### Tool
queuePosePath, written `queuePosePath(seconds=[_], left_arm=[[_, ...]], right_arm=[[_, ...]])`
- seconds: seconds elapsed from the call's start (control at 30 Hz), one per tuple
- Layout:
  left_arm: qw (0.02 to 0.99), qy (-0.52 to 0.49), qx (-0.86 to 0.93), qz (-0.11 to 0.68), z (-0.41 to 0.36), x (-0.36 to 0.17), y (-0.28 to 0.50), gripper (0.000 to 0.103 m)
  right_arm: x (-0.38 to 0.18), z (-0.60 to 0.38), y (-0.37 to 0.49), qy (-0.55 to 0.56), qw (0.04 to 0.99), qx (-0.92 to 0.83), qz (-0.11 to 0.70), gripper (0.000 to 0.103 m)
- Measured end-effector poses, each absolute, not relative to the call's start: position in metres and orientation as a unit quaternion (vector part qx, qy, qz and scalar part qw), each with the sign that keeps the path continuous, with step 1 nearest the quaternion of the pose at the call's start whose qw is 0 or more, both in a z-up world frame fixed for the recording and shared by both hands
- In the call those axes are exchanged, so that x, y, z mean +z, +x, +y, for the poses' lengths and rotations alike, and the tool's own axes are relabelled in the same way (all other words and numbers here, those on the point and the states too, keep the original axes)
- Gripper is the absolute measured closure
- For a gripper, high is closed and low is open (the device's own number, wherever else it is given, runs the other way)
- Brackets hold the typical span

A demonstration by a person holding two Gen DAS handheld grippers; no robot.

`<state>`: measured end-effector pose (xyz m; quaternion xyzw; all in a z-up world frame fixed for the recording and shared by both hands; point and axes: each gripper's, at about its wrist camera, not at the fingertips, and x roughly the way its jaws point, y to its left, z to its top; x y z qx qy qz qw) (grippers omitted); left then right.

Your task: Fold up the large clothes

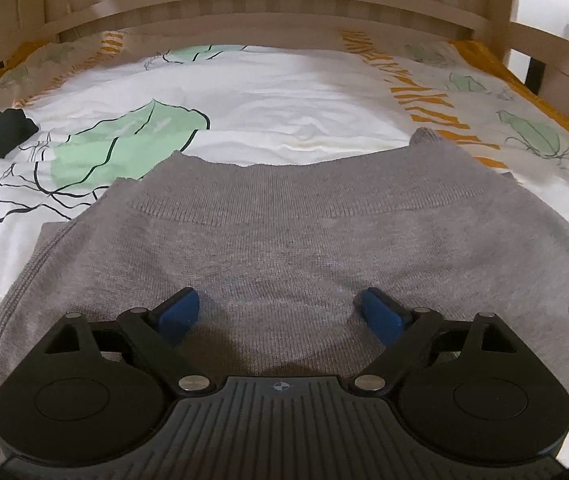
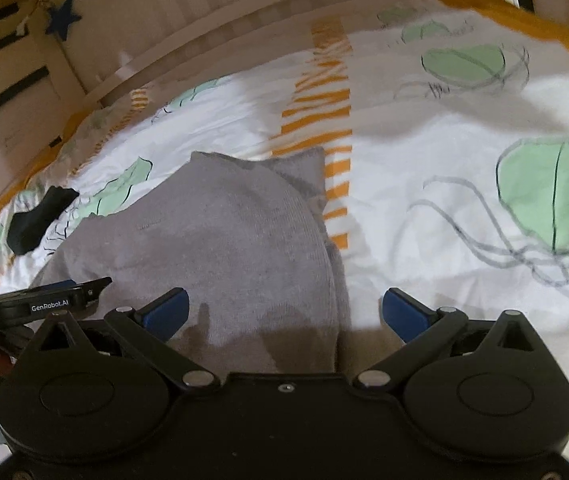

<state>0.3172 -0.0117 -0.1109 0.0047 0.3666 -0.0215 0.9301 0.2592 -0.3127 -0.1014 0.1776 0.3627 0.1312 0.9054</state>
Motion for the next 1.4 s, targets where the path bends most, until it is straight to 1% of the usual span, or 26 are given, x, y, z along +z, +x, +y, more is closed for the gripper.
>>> queuePosePath(seconds=[0.13,0.23,0.3,0.8,1.03,1.3,1.4], left_arm=[[0.929,0.002,-0.023,0.37,-0.013,-0.111,0.319,0.013],[0.926,0.001,-0.027,0.376,-0.013,-0.111,0.323,0.013],[0.924,0.0,-0.03,0.38,-0.013,-0.111,0.325,0.013],[0.921,-0.004,-0.034,0.387,-0.013,-0.112,0.33,0.01],[0.92,-0.002,-0.03,0.39,-0.015,-0.112,0.332,0.009],[0.919,-0.001,-0.028,0.394,-0.015,-0.112,0.334,0.009],[0.919,0.0,-0.028,0.394,-0.015,-0.112,0.334,0.009]], right_arm=[[-0.11,-0.322,0.263,0.252,0.884,0.159,0.361,0.0],[-0.119,-0.329,0.268,0.338,0.848,0.202,0.356,0.0],[-0.125,-0.329,0.273,0.367,0.834,0.212,0.353,0.0],[-0.128,-0.31,0.348,0.372,0.782,0.304,0.397,0.0],[-0.136,-0.319,0.364,0.422,0.76,0.311,0.383,0.0],[-0.13,-0.304,0.356,0.356,0.795,0.308,0.382,0.0],[-0.129,-0.303,0.355,0.347,0.798,0.31,0.384,0.0]])
